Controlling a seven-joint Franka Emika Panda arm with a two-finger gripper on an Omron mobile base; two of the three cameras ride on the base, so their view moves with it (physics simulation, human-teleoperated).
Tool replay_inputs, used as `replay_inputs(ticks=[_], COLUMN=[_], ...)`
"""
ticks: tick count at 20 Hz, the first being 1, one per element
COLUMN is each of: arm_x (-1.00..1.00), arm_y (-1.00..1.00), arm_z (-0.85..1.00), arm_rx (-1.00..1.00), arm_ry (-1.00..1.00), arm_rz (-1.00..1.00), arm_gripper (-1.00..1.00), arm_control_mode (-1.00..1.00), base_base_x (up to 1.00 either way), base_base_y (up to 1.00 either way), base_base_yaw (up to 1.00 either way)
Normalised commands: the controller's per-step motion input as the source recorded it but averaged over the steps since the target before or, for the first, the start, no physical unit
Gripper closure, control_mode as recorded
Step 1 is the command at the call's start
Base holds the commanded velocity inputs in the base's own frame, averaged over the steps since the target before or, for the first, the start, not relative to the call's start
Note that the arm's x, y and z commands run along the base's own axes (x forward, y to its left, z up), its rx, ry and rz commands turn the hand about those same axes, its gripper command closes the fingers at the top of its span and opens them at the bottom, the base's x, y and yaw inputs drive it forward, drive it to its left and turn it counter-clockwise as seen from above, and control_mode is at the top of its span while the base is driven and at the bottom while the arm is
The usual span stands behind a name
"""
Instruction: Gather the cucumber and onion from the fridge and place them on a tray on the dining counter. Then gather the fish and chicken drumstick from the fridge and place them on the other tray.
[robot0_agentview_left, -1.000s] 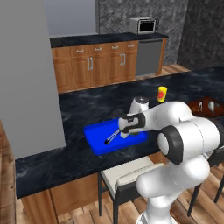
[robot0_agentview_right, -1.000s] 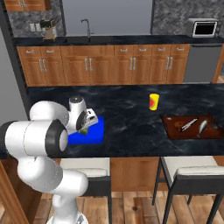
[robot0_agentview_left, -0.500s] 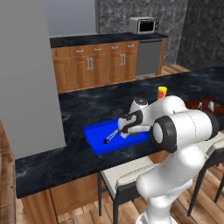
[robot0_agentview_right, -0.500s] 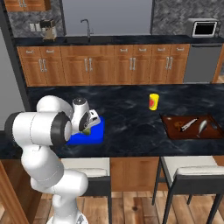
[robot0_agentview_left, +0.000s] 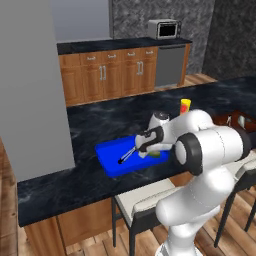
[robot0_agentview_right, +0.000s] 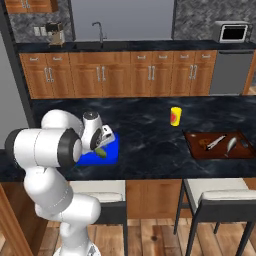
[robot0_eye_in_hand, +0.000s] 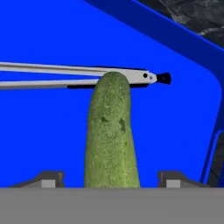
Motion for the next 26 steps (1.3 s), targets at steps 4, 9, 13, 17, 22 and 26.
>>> replay_inputs(ticks=[4,9,13,17,22,26], arm_x=[-0.2,-0.41,-0.53,-0.7,-0.81,-0.84], arm_y=[0.02,0.0,0.08,0.02,0.19,0.26], arm_z=[0.48,0.56,0.19,-0.03,-0.01,0.0], arm_rx=[-0.05,-0.01,-0.01,0.0,0.01,0.09], arm_ry=[0.01,0.0,0.0,-0.05,-0.06,-0.07], arm_rz=[0.0,-0.01,-0.03,0.0,-0.03,-0.2], arm_gripper=[-1.0,-1.0,-1.0,-1.0,-1.0,-1.0], arm_control_mode=[-1.0,-1.0,-1.0,-1.0,-1.0,-1.0], base_base_x=[0.0,0.0,0.0,0.0,0.0,0.0], base_base_y=[0.0,0.0,0.0,0.0,0.0,0.0], base_base_yaw=[0.0,0.0,0.0,0.0,0.0,0.0])
